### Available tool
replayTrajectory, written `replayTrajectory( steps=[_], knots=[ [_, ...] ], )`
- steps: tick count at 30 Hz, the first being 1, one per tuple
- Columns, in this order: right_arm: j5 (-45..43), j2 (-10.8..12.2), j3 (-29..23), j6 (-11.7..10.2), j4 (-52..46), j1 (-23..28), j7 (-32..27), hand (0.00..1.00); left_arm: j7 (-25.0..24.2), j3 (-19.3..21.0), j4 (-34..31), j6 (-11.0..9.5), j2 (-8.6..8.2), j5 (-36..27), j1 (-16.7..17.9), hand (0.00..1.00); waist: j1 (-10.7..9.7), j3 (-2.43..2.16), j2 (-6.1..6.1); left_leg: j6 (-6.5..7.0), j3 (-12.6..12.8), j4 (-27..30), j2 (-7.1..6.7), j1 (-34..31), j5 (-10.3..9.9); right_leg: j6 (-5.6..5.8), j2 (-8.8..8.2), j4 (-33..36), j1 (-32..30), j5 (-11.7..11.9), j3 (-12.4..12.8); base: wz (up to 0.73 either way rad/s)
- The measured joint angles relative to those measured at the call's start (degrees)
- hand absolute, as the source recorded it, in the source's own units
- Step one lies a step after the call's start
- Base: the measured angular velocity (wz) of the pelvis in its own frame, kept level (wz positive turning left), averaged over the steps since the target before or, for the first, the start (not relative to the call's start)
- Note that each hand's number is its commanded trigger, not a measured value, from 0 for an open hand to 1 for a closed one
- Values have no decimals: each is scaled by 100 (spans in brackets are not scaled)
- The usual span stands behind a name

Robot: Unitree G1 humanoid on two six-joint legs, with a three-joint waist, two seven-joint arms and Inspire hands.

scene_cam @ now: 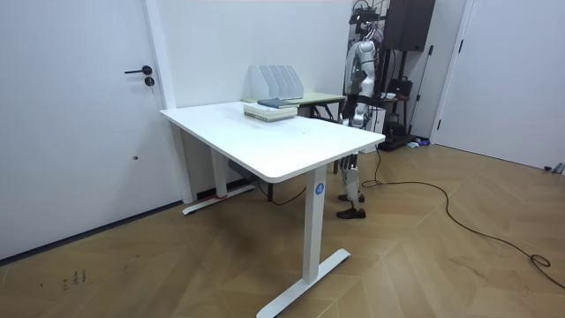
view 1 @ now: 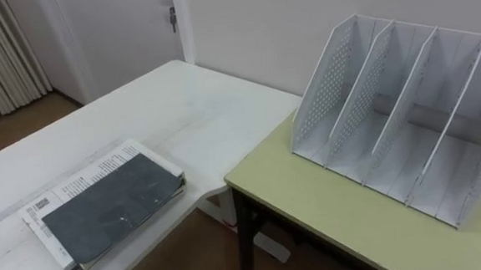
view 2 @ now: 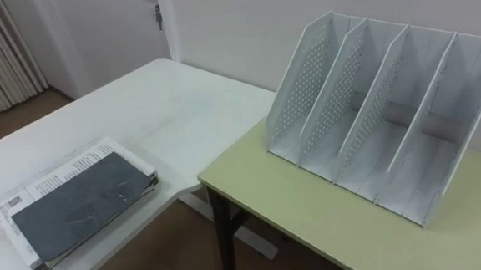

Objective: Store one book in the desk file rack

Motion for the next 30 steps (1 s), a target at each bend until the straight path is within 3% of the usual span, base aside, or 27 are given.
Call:
replayTrajectory(
  steps=[4, 8, 10, 13, 18, 20, 21, 22, 23, 24, 25, 27, 30],
  knots=[
    [40, -26, 1, -193, -59, -33, -125, 0, 1, -64, -281, -477, 42, 4, -347, 0, -21, -19, 39, 2, 24, -26, -16, -12, 1, 24, -5, -56, 0, 19, -13, -1],
    [61, -27, -3, -314, -60, 11, -183, 0, -2, -319, -470, -617, 20, 57, -512, 0, -78, -34, 53, 3, 25, -123, -27, 37, 2, 55, 20, -39, 3, 41, -38, -7],
    [233, -27, 6, -361, -137, 2, -179, 0, -47, -610, -694, -618, -17, 224, -499, 0, -80, -50, 83, 3, 24, -162, -21, 63, 2, 71, 29, -54, -2, 66, -51, -16],
    [433, -26, 108, -554, -185, -32, -149, 0, -72, -1029, -1341, -647, -32, 510, -492, 0, -123, -26, 43, 4, 16, -255, -19, 111, 3, 69, 40, -59, 5, 70, -24, 3],
    [632, -21, 193, -672, -246, -172, -139, 0, -84, -1728, -1850, -728, -26, 1020, -521, 0, -271, -33, 62, 9, -86, -317, -30, 143, 6, 106, 37, -60, 1, 109, -68, -1],
    [641, -22, 243, -693, -231, -174, -142, 0, -88, -2001, -2205, -679, 39, 1408, -515, 0, -328, -8, 65, 66, -404, -384, -6, 231, 45, 114, 55, 110, -46, 106, -125, -8],
    [740, -27, 241, -697, -204, -171, -148, 0, -86, -2176, -2466, -679, 90, 1538, -511, 0, -302, 76, 176, 129, -990, -458, 181, 331, 101, 153, 166, 551, -370, -31, -170, -76],
    [855, -17, 290, -719, -208, -330, -162, 0, -86, -2218, -2686, -692, 174, 1690, -508, 0, -254, 71, 238, 121, -1328, -442, 327, 305, 96, -5, 334, 171, -822, 86, 39, -105],
    [890, -9, 375, -738, -248, -439, -179, 0, -86, -2160, -2726, -689, 216, 1833, -537, 0, -286, 71, 220, 74, -1305, -410, 364, 227, 68, -103, 327, 48, -1008, 642, -26, -78],
    [948, -31, 555, -806, -382, -437, -236, 0, -91, -2136, -2753, -660, 270, 2193, -650, 0, -549, 57, 236, -94, -1026, -355, 447, 96, 31, -109, 307, -10, -985, 795, -443, -13],
    [949, -66, 583, -815, -378, -390, -243, 0, -95, -2161, -2953, -659, 245, 2599, -720, 0, -669, 62, 217, -100, -709, -333, 473, 50, 37, -116, 289, -55, -936, 799, -630, 21],
    [926, -70, 583, -694, -258, -309, -186, 0, -96, -2219, -3351, -656, 244, 2935, -799, 0, -732, 88, 178, -120, -429, -425, 456, 14, 59, -115, 292, -61, -825, 798, -684, 28],
    [831, -44, 559, -550, -232, -219, -40, 0, -94, -2462, -3853, -592, 265, 3414, -829, 0, -748, 53, 115, -112, -365, -408, 366, -35, 96, -50, 245, -78, -748, 760, -675, 27]
  ],
)
